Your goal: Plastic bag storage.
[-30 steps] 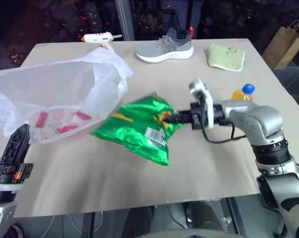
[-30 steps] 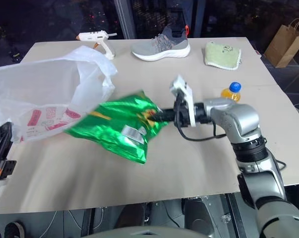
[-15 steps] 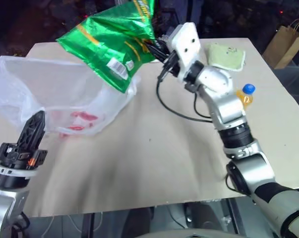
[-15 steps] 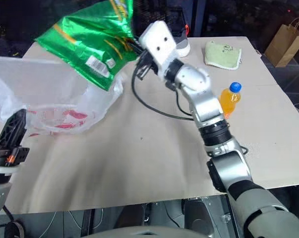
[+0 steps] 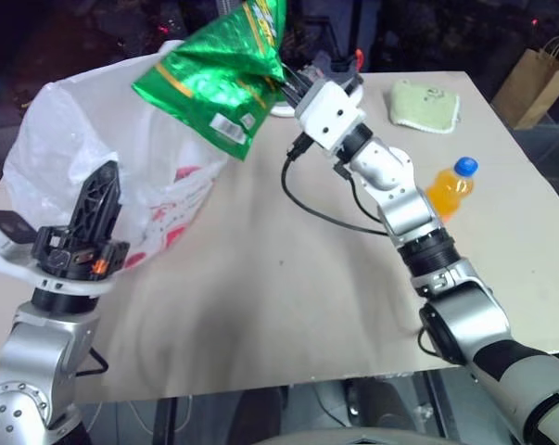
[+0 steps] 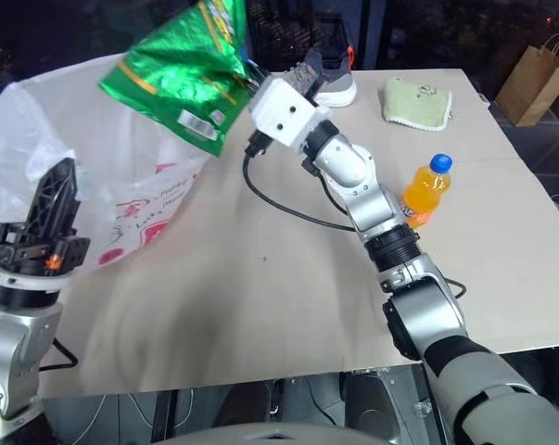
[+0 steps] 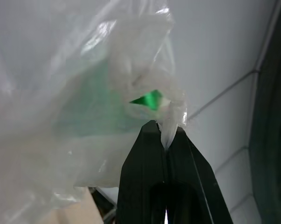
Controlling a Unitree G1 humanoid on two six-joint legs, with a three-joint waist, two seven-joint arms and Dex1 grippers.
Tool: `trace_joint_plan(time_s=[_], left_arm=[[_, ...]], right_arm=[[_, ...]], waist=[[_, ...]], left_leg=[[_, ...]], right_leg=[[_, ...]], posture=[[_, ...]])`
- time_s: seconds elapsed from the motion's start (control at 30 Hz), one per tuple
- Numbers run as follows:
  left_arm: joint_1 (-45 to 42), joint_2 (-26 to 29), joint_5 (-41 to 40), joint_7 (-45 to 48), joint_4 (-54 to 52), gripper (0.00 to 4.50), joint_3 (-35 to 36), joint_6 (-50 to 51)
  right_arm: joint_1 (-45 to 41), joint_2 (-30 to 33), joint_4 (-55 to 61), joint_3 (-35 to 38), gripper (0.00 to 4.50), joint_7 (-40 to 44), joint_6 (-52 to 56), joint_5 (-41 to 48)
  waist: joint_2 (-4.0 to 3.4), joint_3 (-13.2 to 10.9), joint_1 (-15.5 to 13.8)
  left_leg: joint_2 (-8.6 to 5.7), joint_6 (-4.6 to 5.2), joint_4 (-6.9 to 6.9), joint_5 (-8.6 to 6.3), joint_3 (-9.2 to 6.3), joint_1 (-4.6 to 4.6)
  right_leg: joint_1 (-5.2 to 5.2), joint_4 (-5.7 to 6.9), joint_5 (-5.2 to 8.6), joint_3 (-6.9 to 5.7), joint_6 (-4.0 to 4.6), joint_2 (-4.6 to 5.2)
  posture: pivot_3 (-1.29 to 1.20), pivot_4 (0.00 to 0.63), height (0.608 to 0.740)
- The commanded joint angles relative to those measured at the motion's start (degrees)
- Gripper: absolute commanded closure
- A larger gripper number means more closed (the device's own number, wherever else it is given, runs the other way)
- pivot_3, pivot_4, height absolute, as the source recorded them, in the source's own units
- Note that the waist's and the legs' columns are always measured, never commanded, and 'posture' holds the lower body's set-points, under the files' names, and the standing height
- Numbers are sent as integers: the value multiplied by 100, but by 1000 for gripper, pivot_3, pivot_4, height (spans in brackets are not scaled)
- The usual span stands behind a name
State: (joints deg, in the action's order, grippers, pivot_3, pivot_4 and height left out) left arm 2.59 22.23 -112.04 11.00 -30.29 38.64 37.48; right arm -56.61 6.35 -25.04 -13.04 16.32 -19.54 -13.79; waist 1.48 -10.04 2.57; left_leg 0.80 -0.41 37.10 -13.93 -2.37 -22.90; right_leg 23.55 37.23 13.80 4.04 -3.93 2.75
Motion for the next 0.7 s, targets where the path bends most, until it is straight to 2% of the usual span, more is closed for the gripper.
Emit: trace_joint_plan(time_s=[0.03,0.2,0.47,0.67,0.7], left_arm=[[50,-52,-96,41,-195,4500,-173,7],[-92,-75,-96,137,10,4500,-730,157],[-1016,96,45,574,940,4500,-1743,569],[-1239,181,24,896,1088,4500,-2035,830],[-1175,209,30,951,1052,4500,-2055,880]], right_arm=[[-237,-106,233,-110,4423,-70,-284,-99],[-159,-257,475,-168,4423,259,-237,139],[6,-118,949,-341,4423,1291,-14,621],[208,94,1200,-399,4423,1838,737,757],[247,112,1229,-386,4181,1903,877,798]], waist=[[-1,0,2],[-1,-1,-14],[-2,-2,-42],[-3,-2,-13],[-3,-3,-15]], left_leg=[[0,0,-1,0,0,0],[1,8,-2,-5,-2,0],[-11,7,9,-4,-31,1],[-11,3,8,-1,-39,1],[-11,2,8,0,-39,1]], right_leg=[[1,0,0,1,0,0],[1,0,0,0,0,-1],[-7,25,1,-16,0,0],[-5,32,2,-20,3,-3],[-4,32,3,-20,3,-3]], posture=[[0,150,740],[0,150,740],[0,150,740],[0,150,740],[0,150,740]])
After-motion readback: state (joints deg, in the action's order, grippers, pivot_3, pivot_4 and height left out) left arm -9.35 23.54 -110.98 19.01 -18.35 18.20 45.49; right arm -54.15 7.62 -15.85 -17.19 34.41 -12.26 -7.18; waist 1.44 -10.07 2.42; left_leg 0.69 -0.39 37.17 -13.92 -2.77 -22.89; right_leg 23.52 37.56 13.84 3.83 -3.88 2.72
